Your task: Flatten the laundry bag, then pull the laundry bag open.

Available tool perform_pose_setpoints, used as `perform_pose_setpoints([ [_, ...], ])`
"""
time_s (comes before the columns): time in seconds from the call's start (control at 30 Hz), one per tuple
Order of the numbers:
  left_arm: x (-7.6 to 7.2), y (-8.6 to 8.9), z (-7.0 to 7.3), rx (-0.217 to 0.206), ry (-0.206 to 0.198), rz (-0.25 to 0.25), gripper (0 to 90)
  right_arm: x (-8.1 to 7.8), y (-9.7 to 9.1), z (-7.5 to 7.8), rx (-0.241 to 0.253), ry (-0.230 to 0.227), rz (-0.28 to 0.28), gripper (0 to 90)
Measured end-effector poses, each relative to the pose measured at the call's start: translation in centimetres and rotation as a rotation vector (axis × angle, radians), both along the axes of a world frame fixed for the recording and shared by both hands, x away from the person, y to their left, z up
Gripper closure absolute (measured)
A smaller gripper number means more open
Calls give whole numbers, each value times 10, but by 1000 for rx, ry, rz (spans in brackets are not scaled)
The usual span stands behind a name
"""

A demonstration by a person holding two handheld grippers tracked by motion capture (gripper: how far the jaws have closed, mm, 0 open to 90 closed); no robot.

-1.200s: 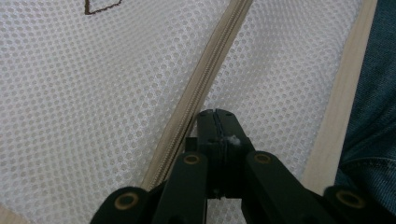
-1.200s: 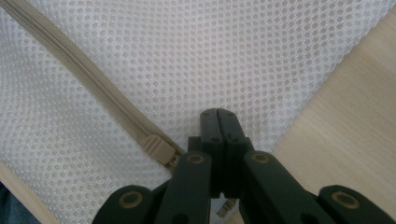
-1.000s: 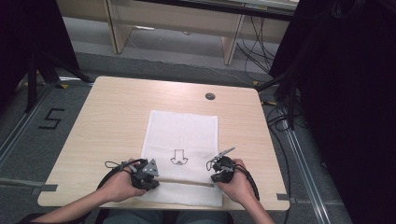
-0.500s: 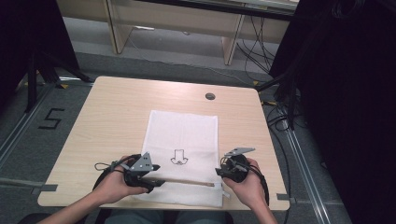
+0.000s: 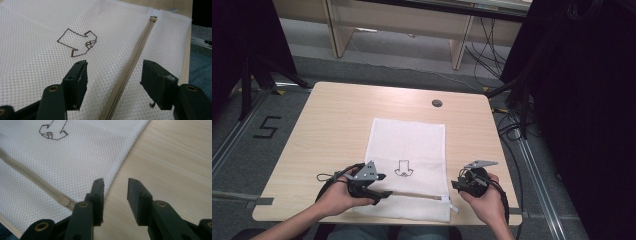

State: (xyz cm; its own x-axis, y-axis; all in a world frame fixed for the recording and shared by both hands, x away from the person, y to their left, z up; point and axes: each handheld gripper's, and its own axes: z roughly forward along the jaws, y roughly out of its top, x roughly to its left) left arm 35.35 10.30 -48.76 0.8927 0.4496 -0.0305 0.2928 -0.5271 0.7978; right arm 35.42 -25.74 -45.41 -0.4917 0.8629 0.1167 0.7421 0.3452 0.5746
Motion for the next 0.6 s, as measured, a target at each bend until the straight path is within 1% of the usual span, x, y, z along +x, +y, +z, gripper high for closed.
perform_pose_setpoints([
  [0.03, -1, 0, -1, -14, 11, 11, 378, 0, 1, 0, -2, -3, -7, 682],
  [0.07, 0, 0, -1, -19, 12, 11, 382, 0, 2, 0, 4, -4, 2, 701],
  [0.1, 0, 0, -1, -21, 6, 11, 382, 0, 2, 0, 4, -4, 2, 701],
  [0.13, 1, 2, 0, -15, 5, 11, 384, 0, 4, -3, 22, -26, -2, 712],
  [0.17, 0, 2, 0, -7, 6, 20, 387, 0, 4, -1, 8, -13, 2, 724],
  [0.2, 1, 2, 0, -18, -9, 6, 391, -1, 3, 0, -11, -3, 17, 739],
  [0.23, 0, 1, 0, -26, 1, 19, 395, -1, 4, 0, -14, -6, 23, 759],
  [0.27, -1, 0, 1, -27, 0, 18, 397, -1, 4, 1, -28, -1, 32, 773],
  [0.3, -1, 0, 2, -18, -13, 5, 401, -1, 5, -2, -24, -16, 41, 792],
  [0.33, 0, 0, 3, -18, -15, -4, 403, -2, 4, 1, -35, 5, 46, 814],
  [0.37, -1, -1, 3, -28, -4, 11, 406, -2, 4, 1, -37, 12, 60, 832],
  [0.4, -1, -2, 3, -28, -2, 10, 409, -2, 5, 0, -44, 9, 68, 848],
  [0.47, 0, -4, 1, -42, -8, 2, 411, -3, 7, 1, -34, 19, 56, 872],
  [0.5, 0, -5, 1, -30, 1, 7, 411, -3, 6, 1, -40, 16, 69, 868],
  [0.53, 0, -6, 0, -27, 15, 4, 405, -4, 6, 1, -52, 27, 72, 866],
  [0.6, 0, -6, 0, -22, 18, -2, 400, -5, 6, 1, -44, 35, 66, 868],
])
